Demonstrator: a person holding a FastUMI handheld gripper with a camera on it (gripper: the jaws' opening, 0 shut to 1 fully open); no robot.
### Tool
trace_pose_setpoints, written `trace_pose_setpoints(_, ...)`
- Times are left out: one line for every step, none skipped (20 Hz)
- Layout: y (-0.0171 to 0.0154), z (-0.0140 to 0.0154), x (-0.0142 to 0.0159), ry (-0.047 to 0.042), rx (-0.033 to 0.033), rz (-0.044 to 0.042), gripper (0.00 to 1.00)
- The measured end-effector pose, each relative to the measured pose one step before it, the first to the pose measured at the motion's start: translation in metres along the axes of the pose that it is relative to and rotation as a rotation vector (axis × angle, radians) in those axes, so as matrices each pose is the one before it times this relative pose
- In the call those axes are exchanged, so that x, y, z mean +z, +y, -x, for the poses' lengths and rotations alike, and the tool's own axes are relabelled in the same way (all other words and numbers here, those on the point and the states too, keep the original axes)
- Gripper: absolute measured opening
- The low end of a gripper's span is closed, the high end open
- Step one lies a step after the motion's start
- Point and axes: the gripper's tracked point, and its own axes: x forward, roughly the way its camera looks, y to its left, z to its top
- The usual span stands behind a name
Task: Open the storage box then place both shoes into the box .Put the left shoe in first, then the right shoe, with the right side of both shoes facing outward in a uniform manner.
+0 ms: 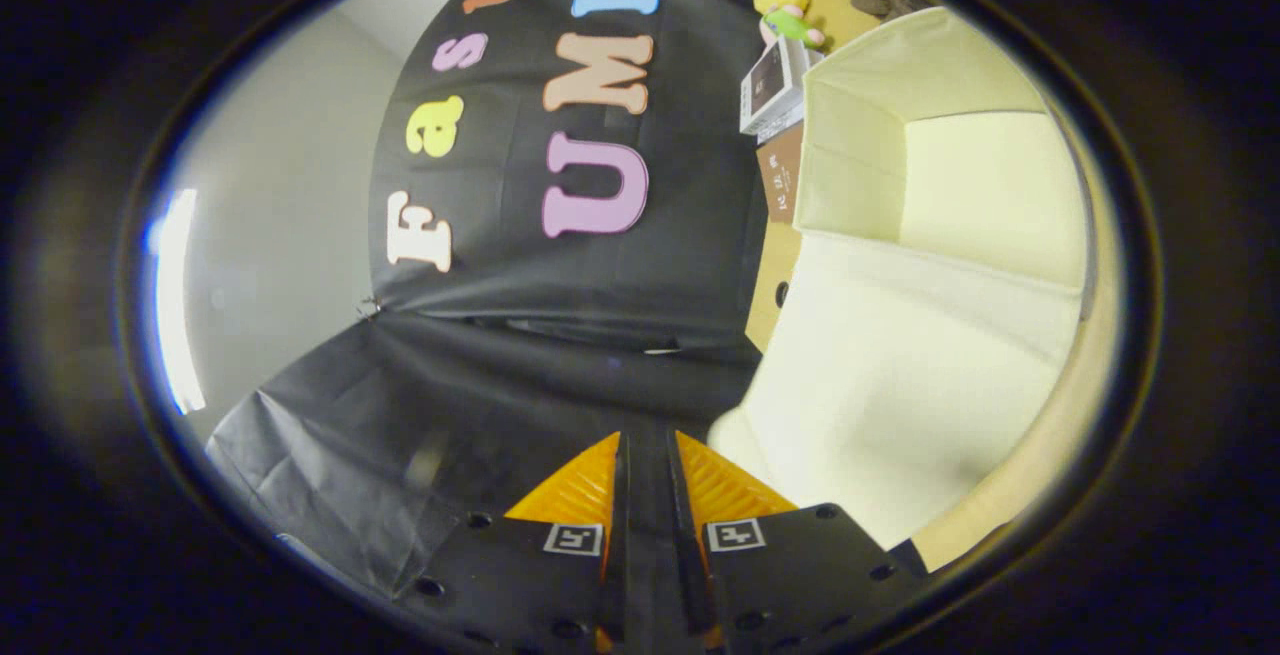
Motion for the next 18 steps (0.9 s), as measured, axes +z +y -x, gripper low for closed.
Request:
trace_pose_setpoints(-0.00599, 0.00164, -0.00304, 0.01025, -0.00937, 0.03168, 0.32)
trace_pose_setpoints(-0.00627, -0.00047, -0.00254, 0.01574, -0.01589, 0.03527, 0.41)
trace_pose_setpoints(-0.00496, 0.00082, -0.00432, 0.01546, -0.01410, 0.03648, 0.49)
trace_pose_setpoints(-0.00014, 0.00227, 0.00227, 0.00701, -0.00097, 0.03837, 0.57)
trace_pose_setpoints(0.00255, 0.00307, 0.00440, 0.00093, 0.00045, 0.04021, 0.66)
trace_pose_setpoints(0.00170, 0.00127, 0.00922, -0.00039, 0.00491, 0.04268, 0.74)
trace_pose_setpoints(0.00211, 0.00062, 0.00661, -0.00292, 0.00268, 0.03465, 0.82)
trace_pose_setpoints(0.00052, 0.00064, 0.01032, -0.00030, -0.00205, 0.04231, 0.90)
trace_pose_setpoints(-0.00001, -0.00122, 0.01281, -0.00147, -0.00777, 0.04364, 0.99)
trace_pose_setpoints(-0.00249, 0.00189, 0.01408, 0.00606, -0.00691, 0.04633, 0.99)
trace_pose_setpoints(-0.00424, 0.00441, 0.01496, -0.00045, -0.01396, 0.05255, 0.99)
trace_pose_setpoints(-0.00671, 0.00455, 0.01883, -0.00826, -0.01697, 0.05268, 0.99)
trace_pose_setpoints(-0.00910, 0.00468, 0.02056, -0.01225, -0.02192, 0.04659, 0.99)
trace_pose_setpoints(-0.01328, 0.00158, 0.02033, -0.01492, -0.02778, 0.03655, 0.99)
trace_pose_setpoints(-0.01284, 0.00193, 0.01996, -0.01432, -0.02750, 0.02239, 0.99)
trace_pose_setpoints(-0.01475, 0.00011, 0.02001, -0.01588, -0.03229, 0.02178, 0.99)
trace_pose_setpoints(-0.01599, 0.00134, 0.01799, -0.01330, -0.04005, 0.02586, 0.99)
trace_pose_setpoints(-0.01748, 0.00174, 0.01791, -0.01812, -0.04248, 0.03455, 0.99)
